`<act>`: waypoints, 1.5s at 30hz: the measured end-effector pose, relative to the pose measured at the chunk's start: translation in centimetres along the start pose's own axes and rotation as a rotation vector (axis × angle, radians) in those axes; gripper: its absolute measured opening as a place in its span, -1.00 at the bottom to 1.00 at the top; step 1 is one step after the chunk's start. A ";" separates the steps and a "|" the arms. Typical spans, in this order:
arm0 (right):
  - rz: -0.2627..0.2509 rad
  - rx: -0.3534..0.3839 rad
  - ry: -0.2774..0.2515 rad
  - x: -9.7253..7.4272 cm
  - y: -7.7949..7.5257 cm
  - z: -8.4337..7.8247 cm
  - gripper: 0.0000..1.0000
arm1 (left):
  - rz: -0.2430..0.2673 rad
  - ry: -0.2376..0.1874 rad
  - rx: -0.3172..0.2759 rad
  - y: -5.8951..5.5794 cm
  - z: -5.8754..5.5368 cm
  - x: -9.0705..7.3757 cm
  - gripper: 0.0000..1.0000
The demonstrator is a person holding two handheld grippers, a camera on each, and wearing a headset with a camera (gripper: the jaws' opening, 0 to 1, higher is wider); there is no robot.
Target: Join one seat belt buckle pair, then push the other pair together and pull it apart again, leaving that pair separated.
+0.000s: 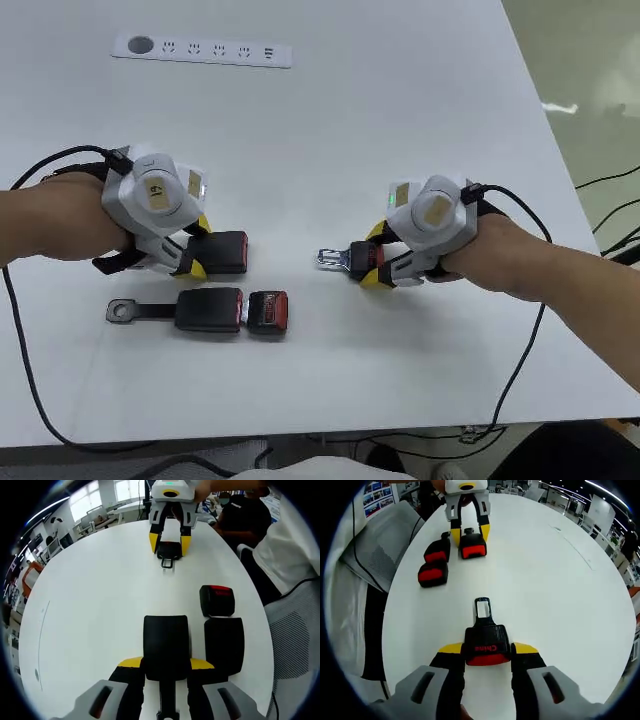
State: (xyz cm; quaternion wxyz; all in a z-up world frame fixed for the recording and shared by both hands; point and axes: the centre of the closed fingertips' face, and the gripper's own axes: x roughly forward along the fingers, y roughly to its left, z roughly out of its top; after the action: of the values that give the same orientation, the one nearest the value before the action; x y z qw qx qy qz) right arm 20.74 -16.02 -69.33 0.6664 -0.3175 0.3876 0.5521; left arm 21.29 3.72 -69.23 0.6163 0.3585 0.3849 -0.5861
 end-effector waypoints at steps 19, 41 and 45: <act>-0.132 0.098 -0.117 -3.1 0.2 2.4 0.01 | 0.064 -0.074 -0.061 -0.3 0.4 -1.7 -0.04; -0.236 0.219 -0.225 -5.4 7.0 4.0 0.41 | 0.311 -0.222 -0.309 -5.7 -4.1 -10.0 0.37; -0.251 0.286 -0.239 -5.9 7.4 3.1 0.62 | 0.334 -0.233 -0.368 -6.9 -5.5 -11.0 0.48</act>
State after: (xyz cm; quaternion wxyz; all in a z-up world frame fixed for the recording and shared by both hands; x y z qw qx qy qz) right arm 13.48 -14.89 -62.66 0.8093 -0.1978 0.3379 0.4379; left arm 13.95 13.16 -61.83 0.7993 0.2291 0.3470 -0.4338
